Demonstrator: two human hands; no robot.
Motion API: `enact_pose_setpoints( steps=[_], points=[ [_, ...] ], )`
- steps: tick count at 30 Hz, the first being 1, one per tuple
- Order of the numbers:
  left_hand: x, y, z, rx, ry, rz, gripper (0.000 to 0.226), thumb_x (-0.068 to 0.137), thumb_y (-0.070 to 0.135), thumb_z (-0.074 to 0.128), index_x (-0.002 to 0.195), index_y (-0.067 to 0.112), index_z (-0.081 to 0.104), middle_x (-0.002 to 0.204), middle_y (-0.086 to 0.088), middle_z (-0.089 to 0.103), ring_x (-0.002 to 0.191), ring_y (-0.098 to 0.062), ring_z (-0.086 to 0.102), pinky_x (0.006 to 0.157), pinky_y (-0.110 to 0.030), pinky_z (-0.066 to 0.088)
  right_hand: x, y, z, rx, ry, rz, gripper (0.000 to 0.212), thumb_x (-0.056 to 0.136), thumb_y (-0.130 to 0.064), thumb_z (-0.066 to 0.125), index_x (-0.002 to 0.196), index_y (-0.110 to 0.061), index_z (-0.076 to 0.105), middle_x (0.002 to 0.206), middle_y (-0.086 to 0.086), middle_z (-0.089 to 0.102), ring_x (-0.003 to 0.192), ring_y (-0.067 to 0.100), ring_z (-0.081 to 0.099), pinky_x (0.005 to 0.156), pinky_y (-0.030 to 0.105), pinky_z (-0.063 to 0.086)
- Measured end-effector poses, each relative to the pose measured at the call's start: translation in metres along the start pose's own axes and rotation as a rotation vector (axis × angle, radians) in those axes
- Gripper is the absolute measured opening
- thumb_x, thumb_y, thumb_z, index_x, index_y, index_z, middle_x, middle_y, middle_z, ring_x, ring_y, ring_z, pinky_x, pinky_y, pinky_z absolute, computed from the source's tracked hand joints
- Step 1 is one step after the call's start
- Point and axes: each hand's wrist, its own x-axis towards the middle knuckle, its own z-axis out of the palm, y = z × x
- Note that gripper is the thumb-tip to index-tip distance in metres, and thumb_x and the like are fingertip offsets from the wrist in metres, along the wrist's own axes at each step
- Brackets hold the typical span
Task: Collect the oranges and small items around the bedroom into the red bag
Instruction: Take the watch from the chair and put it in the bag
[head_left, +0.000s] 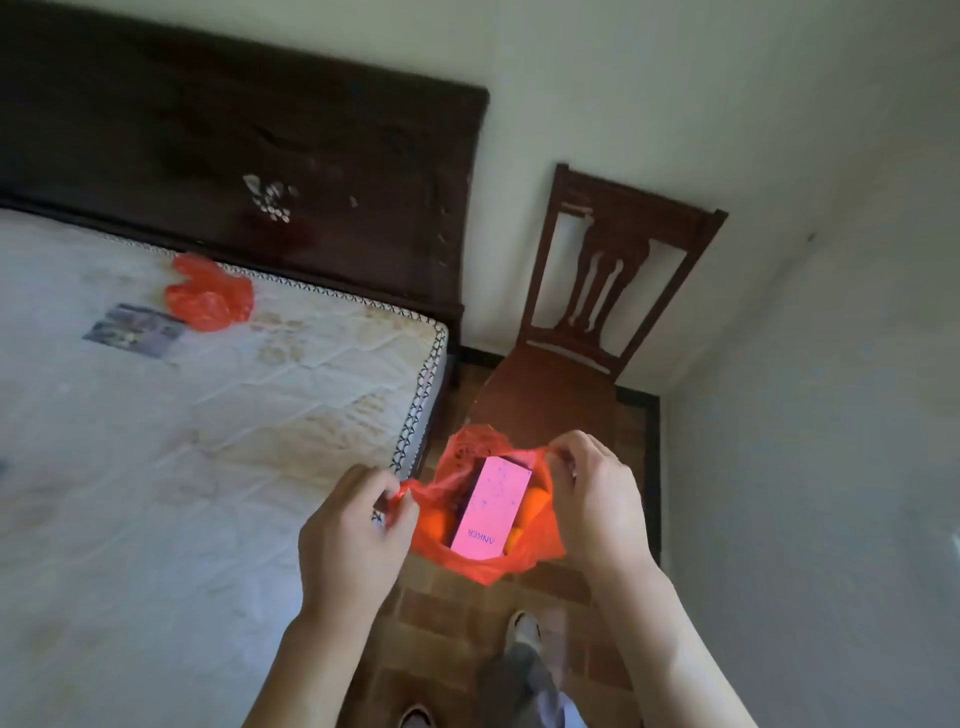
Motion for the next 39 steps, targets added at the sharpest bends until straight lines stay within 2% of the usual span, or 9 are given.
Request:
enact_pose_setpoints(
  steps=[6, 11, 14, 19, 23, 28, 31, 36, 39],
  points=[
    [0.041, 0.042, -0.068, -0.043, 0.224, 0.118, 0.017, 0.083, 0.020, 0.067, 0.072, 0.021, 0.054, 0.076, 0.008, 0.056, 0.070, -0.020, 0.057, 0.058, -0.040, 0.048, 0.021, -0.072, -0.051, -0.051, 0.095, -0.175, 0.009, 0.102, -0.024, 0.054, 0.096, -0.024, 0.060, 0.097, -0.007, 0.067, 0.093, 0.022, 0.062, 0.079, 0.041, 0.046],
    [0.070, 0.057, -0.102, 0.024, 0.382, 0.128, 0.024, 0.080, 0.009, 0.078, 0.070, 0.019, 0.058, 0.077, 0.008, 0.057, 0.069, -0.022, 0.058, 0.059, -0.039, 0.047, 0.056, -0.111, -0.067, -0.041, 0.103, -0.316, 0.011, 0.103, -0.027, 0.053, 0.095, -0.021, 0.058, 0.096, -0.003, 0.065, 0.091, 0.026, 0.064, 0.078, 0.044, 0.050],
    [0.075, 0.058, -0.115, 0.052, 0.433, 0.116, 0.022, 0.080, 0.012, 0.076, 0.070, 0.019, 0.058, 0.077, 0.008, 0.057, 0.069, -0.022, 0.058, 0.059, -0.040, 0.047, 0.073, -0.129, -0.071, 0.007, 0.080, -0.396, 0.009, 0.102, -0.026, 0.055, 0.093, -0.023, 0.057, 0.093, -0.005, 0.065, 0.088, 0.026, 0.064, 0.075, 0.041, 0.050],
    [0.076, 0.069, -0.128, 0.110, 0.485, 0.024, 0.032, 0.074, 0.007, 0.083, 0.068, 0.020, 0.055, 0.077, 0.010, 0.056, 0.070, -0.018, 0.058, 0.059, -0.038, 0.048, 0.092, -0.145, -0.067, 0.114, -0.068, -0.408, 0.011, 0.103, -0.030, 0.053, 0.094, -0.026, 0.057, 0.085, -0.005, 0.068, 0.081, 0.025, 0.067, 0.070, 0.041, 0.052],
    [0.068, 0.074, -0.140, 0.172, 0.546, -0.075, 0.034, 0.071, 0.005, 0.084, 0.067, 0.021, 0.054, 0.077, 0.010, 0.057, 0.069, -0.019, 0.058, 0.059, -0.038, 0.048, 0.104, -0.158, -0.064, 0.146, -0.133, -0.513, 0.010, 0.103, -0.031, 0.052, 0.094, -0.028, 0.056, 0.077, -0.006, 0.067, 0.077, 0.024, 0.067, 0.069, 0.042, 0.053],
    [0.045, 0.082, -0.156, 0.210, 0.657, -0.263, 0.034, 0.070, 0.007, 0.087, 0.065, 0.024, 0.058, 0.079, 0.012, 0.060, 0.074, -0.015, 0.062, 0.064, -0.037, 0.051, 0.110, -0.180, -0.052, 0.253, -0.215, -0.618, 0.008, 0.096, -0.029, 0.063, 0.088, -0.030, 0.062, 0.076, -0.012, 0.066, 0.072, 0.009, 0.062, 0.067, 0.039, 0.053],
    [0.021, 0.084, -0.165, 0.221, 0.728, -0.375, 0.035, 0.070, 0.009, 0.087, 0.064, 0.027, 0.058, 0.080, 0.013, 0.061, 0.078, -0.009, 0.061, 0.067, -0.033, 0.050, 0.102, -0.194, -0.044, 0.338, -0.311, -0.684, 0.012, 0.093, -0.023, 0.069, 0.083, -0.027, 0.065, 0.069, -0.010, 0.065, 0.069, 0.006, 0.061, 0.061, 0.026, 0.048],
    [-0.021, 0.086, -0.187, 0.290, 0.806, -0.459, 0.033, 0.074, 0.011, 0.085, 0.065, 0.028, 0.058, 0.078, 0.014, 0.061, 0.079, -0.009, 0.061, 0.067, -0.027, 0.049, 0.068, -0.218, -0.031, 0.384, -0.574, -0.762, 0.027, 0.087, -0.005, 0.064, 0.087, -0.030, 0.056, 0.061, -0.002, 0.055, 0.060, 0.012, 0.056, 0.056, 0.032, 0.043],
    [-0.046, 0.088, -0.204, 0.315, 0.860, -0.477, 0.019, 0.075, 0.024, 0.074, 0.066, 0.029, 0.058, 0.078, 0.015, 0.061, 0.078, -0.007, 0.061, 0.065, -0.029, 0.050, 0.034, -0.235, -0.022, 0.392, -0.675, -0.856, 0.034, 0.081, 0.003, 0.056, 0.088, -0.030, 0.058, 0.064, -0.002, 0.057, 0.064, 0.012, 0.057, 0.053, 0.022, 0.042]
  ],
)
